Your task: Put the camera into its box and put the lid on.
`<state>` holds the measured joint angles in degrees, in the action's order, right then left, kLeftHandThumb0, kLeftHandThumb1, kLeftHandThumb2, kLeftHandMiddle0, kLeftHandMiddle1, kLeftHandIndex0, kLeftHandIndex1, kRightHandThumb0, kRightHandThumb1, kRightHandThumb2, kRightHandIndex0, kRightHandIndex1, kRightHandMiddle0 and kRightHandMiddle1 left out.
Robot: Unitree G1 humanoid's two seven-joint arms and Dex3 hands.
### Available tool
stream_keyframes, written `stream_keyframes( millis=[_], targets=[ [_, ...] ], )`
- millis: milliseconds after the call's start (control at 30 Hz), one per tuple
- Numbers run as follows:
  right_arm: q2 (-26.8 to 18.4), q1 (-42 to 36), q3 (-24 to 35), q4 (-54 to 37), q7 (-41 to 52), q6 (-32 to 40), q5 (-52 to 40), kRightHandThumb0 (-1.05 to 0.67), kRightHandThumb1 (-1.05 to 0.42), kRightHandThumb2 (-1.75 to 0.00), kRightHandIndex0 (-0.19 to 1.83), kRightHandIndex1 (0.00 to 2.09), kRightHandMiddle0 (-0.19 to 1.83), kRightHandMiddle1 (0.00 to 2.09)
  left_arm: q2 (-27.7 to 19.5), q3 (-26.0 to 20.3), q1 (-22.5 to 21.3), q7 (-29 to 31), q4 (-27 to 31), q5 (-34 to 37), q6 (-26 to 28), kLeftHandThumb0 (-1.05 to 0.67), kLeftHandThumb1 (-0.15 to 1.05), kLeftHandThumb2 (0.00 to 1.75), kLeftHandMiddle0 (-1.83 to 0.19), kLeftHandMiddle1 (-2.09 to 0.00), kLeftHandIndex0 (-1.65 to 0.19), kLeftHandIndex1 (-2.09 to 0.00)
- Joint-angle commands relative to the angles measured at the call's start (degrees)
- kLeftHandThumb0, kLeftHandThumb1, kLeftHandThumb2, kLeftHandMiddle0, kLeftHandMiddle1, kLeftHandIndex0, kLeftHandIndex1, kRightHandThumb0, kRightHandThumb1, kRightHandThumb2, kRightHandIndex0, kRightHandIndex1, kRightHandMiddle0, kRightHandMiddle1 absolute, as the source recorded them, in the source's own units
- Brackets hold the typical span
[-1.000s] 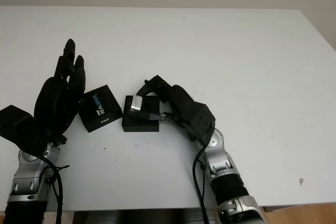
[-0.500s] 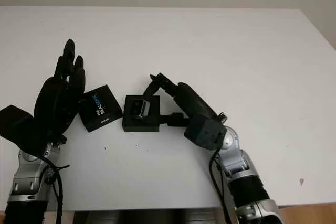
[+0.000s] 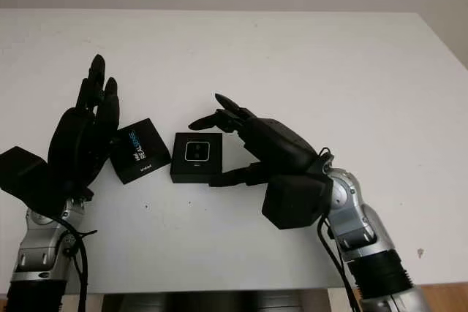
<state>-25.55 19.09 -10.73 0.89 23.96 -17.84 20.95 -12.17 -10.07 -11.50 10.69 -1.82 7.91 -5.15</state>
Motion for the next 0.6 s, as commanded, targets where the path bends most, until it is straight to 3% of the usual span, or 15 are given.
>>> stream_keyframes(
  millis=[0, 300, 567],
  targets=[
    [-1.06, -0.8, -0.31, -2.43, 0.08, 0.13, 0.75, -0.57, -0.94, -0.06, -0.15, 0.05, 0.11, 0.38, 0.06, 0.15, 0.4, -0.19, 1.06, 0.02, 0.0, -0.73, 1.05, 0.55, 0.17, -0.06, 0.17, -0.06],
    [-0.81, -1.64, -0.36, -4.47, -2.38, -0.25, 3.36, -0.57, -0.98, -0.06, -0.14, 0.06, 0.15, 0.3, -0.06, 0.22, 0.55, 0.18, 0.91, 0.01, -0.58, -0.73, 1.05, 0.57, 0.18, -0.05, 0.18, -0.05],
    [2.05, -3.08, 0.44, -1.33, -11.72, -2.78, 4.2, -0.61, -1.04, -0.09, -0.03, 0.1, 0.06, 0.2, -0.33, 0.14, 0.84, -0.16, 1.68, -0.46, -0.41, -0.73, 1.05, 0.57, 0.18, -0.05, 0.17, -0.06]
  ],
)
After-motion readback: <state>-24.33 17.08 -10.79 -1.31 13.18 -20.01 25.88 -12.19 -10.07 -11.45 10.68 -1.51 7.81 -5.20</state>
